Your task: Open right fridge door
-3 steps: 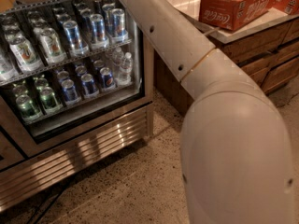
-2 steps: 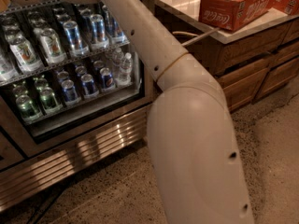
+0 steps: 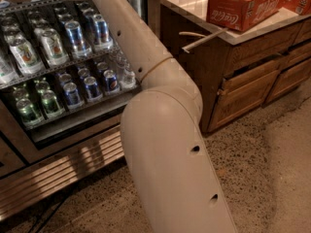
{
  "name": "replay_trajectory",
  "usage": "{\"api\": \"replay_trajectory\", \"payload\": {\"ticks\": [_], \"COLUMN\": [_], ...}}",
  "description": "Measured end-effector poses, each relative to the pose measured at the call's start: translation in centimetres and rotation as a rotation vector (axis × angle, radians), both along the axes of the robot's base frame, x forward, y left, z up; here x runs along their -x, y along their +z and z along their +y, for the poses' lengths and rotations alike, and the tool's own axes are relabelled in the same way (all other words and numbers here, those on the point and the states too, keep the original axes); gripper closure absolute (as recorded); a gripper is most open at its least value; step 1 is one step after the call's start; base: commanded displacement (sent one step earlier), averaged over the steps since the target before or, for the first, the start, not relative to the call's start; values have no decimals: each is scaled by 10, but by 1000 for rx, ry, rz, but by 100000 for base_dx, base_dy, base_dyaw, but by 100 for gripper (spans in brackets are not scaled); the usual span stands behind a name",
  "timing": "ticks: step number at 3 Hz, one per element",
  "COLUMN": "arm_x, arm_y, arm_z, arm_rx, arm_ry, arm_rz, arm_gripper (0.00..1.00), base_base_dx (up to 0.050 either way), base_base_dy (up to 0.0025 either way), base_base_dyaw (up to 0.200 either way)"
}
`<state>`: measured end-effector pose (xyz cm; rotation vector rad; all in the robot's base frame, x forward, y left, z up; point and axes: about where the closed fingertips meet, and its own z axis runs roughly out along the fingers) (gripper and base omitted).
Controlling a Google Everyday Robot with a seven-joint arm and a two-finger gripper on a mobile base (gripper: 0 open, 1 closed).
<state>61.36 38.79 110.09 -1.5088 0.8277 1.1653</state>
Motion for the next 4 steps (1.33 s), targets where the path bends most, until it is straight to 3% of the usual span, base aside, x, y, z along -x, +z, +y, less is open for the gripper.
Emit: {"api": "replay_trajectory", "payload": {"ticks": [4], "arm_x": [13], "arm_y": [-24], "arm_z": [22], "arm_rx": [12], "arm_ry": [69], "arm_rz": [50], "arm_gripper": [0], "base_base_dx": [0], "base_base_dy": [0], "base_base_dyaw": [0]}}
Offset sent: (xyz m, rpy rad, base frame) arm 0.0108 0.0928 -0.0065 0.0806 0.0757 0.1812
